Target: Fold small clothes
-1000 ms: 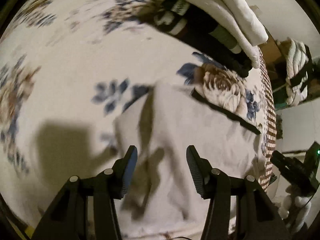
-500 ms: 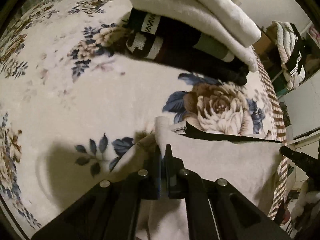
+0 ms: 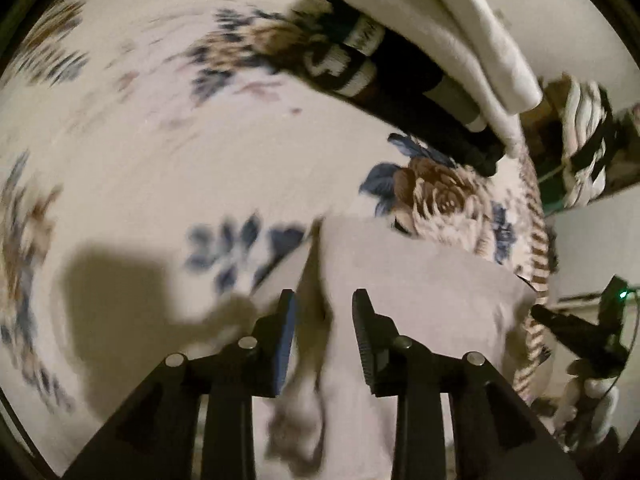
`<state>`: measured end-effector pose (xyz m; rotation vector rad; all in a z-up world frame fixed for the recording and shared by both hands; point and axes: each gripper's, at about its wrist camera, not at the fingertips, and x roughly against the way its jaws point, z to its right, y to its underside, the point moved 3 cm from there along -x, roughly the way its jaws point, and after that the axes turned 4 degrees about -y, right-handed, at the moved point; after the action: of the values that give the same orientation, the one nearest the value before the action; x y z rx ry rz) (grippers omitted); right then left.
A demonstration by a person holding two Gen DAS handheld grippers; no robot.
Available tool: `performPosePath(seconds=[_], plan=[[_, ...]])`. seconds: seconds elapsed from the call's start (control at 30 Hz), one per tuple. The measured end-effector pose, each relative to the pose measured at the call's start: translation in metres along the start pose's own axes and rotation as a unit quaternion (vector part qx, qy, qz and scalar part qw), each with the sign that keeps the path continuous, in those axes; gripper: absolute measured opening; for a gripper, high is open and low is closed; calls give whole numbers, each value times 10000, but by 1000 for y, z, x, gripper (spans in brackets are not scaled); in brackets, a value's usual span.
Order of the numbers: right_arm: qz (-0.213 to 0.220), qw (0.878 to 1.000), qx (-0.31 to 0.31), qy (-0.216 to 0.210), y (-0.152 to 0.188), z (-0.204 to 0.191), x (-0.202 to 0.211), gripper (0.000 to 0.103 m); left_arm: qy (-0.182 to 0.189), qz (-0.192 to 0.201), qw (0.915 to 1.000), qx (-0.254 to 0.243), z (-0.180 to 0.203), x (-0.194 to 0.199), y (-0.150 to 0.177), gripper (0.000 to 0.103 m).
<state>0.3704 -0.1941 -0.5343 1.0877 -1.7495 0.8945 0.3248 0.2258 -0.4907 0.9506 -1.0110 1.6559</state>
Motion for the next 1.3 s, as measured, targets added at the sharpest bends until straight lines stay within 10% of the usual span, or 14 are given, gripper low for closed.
performPosePath(seconds=[0.07,0.37,0.5,0.77,0.93,1.17,1.3], plan=[[42,10000,30,-69,21,1,14,43,162,-157,9995,238,-11,11,30,27],[-663,9930,-845,-501,126,47,2,44,386,-572,9976,9,4,-7,108,13],[-490,9896,-1239,-538,143,61,-6,4,-97,-544,9984,-132,-2,-15,111,9],[-543,9801,-1754,-755,148,79,-6,5,-507,-711,9959,247,-37,-12,111,10],[-219,9658,-2293,-1192,166,84,15,60,-524,-527,9964,411,-21,14,107,12],[350,9225,-3247,-2055,209,92,-23,65,-437,-264,9987,-71,28,-4,92,81],[1193,8926,-3620,-2407,217,92,-40,67,-599,-355,9970,-349,57,-37,91,83]])
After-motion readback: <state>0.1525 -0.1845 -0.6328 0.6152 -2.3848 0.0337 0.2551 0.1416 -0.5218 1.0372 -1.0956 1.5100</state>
